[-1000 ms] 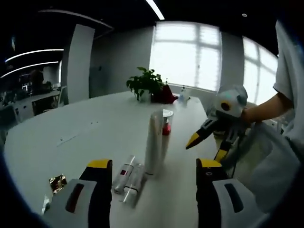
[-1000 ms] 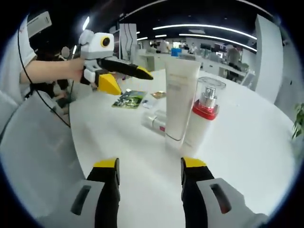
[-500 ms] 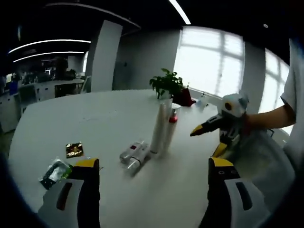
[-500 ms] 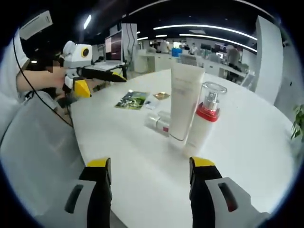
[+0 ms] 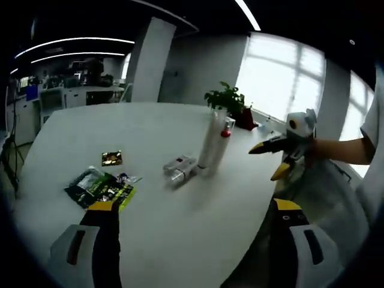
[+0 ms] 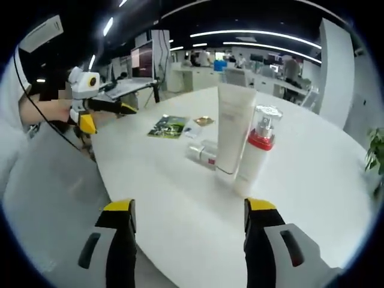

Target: Arrange the skincare products in the storage area until every visible bottle or jar stands upright without overlapping.

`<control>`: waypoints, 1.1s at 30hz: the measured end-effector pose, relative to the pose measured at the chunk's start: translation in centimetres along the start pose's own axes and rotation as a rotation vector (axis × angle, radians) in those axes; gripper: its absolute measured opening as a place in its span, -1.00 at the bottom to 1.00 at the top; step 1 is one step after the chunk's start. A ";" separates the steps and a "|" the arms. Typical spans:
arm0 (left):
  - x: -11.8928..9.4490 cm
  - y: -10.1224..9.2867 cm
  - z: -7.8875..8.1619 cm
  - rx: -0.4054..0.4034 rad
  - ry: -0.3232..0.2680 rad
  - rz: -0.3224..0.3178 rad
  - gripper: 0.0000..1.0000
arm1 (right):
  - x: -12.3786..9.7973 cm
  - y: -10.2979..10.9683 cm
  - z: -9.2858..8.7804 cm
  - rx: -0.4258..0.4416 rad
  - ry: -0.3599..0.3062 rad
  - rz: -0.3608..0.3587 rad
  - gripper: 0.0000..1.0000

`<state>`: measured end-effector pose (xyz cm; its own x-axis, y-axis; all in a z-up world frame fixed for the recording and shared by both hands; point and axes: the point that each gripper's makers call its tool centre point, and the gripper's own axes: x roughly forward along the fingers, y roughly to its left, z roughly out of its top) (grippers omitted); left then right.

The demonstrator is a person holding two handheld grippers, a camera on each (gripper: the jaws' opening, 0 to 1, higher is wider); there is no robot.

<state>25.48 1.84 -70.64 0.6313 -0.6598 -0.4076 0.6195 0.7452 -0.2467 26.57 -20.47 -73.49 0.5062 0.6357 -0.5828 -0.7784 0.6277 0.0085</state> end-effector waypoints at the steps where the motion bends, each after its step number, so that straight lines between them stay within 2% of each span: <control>1: -0.2 0.0 -0.1 -0.002 0.002 0.006 0.94 | 0.0 0.0 0.0 0.002 -0.002 0.000 0.50; 7: -1.2 -0.5 -0.4 -0.026 0.005 0.046 0.97 | -0.2 0.5 0.5 0.054 -0.036 0.032 0.62; 10: -1.7 -0.8 -0.4 -0.065 -0.002 0.082 0.98 | -0.4 0.5 0.6 0.065 -0.037 0.033 0.70; 12: -1.9 -1.0 -0.5 -0.083 0.005 0.109 0.98 | -0.7 0.8 1.0 0.074 -0.062 0.042 0.76; 14: -2.2 -1.0 -0.8 -0.097 0.016 0.133 0.98 | -0.8 1.2 1.2 0.116 -0.081 0.071 0.77; 16: -2.4 -1.5 -0.5 -0.100 0.007 0.152 0.98 | -0.7 1.7 0.8 0.126 -0.066 0.092 0.81; 21: -2.8 -0.5 -1.0 -0.114 0.005 0.209 0.98 | -1.1 2.6 0.7 0.131 -0.066 0.102 0.99; 27: -3.2 0.1 -0.9 -0.110 -0.003 0.247 0.98 | -1.0 3.6 0.7 0.068 -0.049 0.113 0.99; 30: -3.2 0.1 -1.1 -0.110 0.007 0.254 0.98 | -1.2 3.0 0.3 0.076 -0.041 0.093 0.99; 33: -3.0 -0.3 -1.0 -0.113 0.010 0.246 0.98 | -1.4 2.3 0.3 0.121 -0.052 0.079 0.99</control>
<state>22.90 3.69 -70.18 0.7511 -0.4572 -0.4763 0.3920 0.8893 -0.2355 24.24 -19.77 -72.41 0.4664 0.7058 -0.5332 -0.7675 0.6226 0.1527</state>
